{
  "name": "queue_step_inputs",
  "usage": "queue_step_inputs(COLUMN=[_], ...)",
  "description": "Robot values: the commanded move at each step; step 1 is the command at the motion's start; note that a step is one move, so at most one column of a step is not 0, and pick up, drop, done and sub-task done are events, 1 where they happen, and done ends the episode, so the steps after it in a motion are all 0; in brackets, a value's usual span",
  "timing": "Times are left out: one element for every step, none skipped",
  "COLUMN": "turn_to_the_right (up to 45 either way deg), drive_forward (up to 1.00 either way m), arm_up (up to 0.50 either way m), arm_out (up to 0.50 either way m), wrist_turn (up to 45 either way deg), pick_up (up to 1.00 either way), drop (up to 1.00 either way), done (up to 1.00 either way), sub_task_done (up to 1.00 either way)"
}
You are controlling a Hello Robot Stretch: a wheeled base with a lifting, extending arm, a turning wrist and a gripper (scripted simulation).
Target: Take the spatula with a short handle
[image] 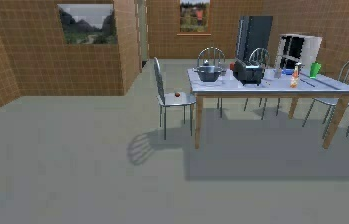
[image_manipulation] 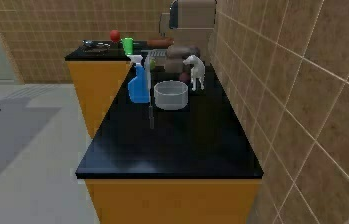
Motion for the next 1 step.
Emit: queue_step_inputs(turn_to_the_right=[0.0], drive_forward=[0.0], arm_up=[0.38], arm_out=[0.0], wrist_turn=[0.0], pick_up=[0.0], drop=[0.0], done=[0.0], sub_task_done=[0.0])
